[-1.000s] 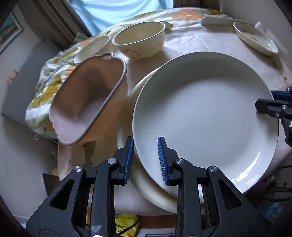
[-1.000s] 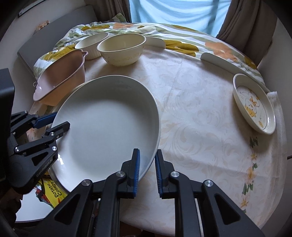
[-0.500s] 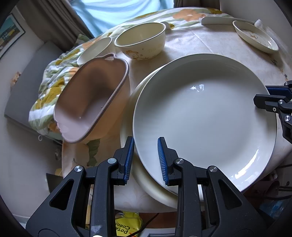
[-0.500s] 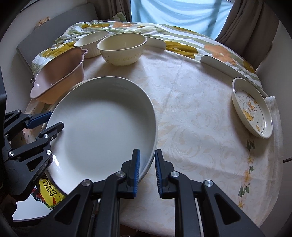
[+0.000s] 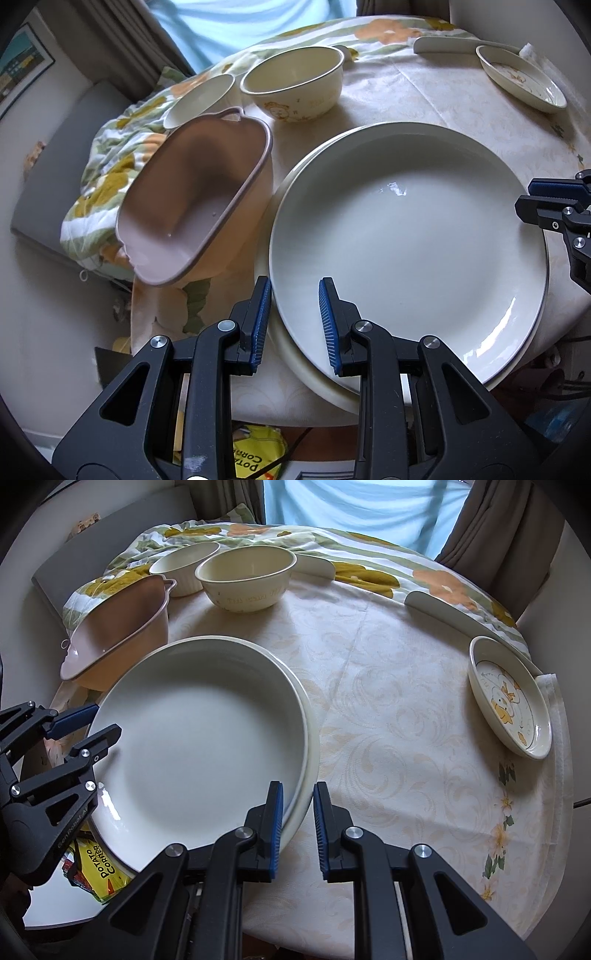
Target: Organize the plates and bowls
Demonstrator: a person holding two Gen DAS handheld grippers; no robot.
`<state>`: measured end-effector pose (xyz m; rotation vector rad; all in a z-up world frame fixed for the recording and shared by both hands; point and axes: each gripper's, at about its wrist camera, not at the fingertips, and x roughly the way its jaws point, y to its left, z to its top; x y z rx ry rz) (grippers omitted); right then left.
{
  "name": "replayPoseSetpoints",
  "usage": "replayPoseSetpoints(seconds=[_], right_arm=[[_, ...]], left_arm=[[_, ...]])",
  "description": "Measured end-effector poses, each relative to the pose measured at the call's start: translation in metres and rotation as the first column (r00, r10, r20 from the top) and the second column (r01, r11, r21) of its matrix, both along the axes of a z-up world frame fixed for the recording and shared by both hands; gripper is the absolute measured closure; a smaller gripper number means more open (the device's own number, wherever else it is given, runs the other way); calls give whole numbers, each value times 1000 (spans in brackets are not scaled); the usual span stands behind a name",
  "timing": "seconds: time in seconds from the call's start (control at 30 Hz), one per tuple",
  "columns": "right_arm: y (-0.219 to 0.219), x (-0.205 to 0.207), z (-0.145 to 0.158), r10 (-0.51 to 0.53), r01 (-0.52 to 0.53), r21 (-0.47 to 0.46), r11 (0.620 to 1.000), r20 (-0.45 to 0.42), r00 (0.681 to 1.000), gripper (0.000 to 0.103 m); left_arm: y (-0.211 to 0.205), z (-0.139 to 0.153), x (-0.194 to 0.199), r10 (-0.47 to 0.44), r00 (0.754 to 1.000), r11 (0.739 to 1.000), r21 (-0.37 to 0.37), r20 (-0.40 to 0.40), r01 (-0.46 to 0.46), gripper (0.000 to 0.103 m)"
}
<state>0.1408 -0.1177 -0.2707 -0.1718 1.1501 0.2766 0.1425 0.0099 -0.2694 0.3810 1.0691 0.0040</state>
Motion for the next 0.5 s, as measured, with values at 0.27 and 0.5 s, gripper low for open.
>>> replayPoseSetpoints(seconds=[0.27,0.5], right_arm=[[-5,1,0,-39,40,39,998,-23,999,88],[-23,-9,17,-101,101,98,990,-5,995,88]], left_arm=[[-5,-2,4,9,1000,1000,30,-23,-9,78],[1,27,0,13,1000,1000,-21,16,-13,78]])
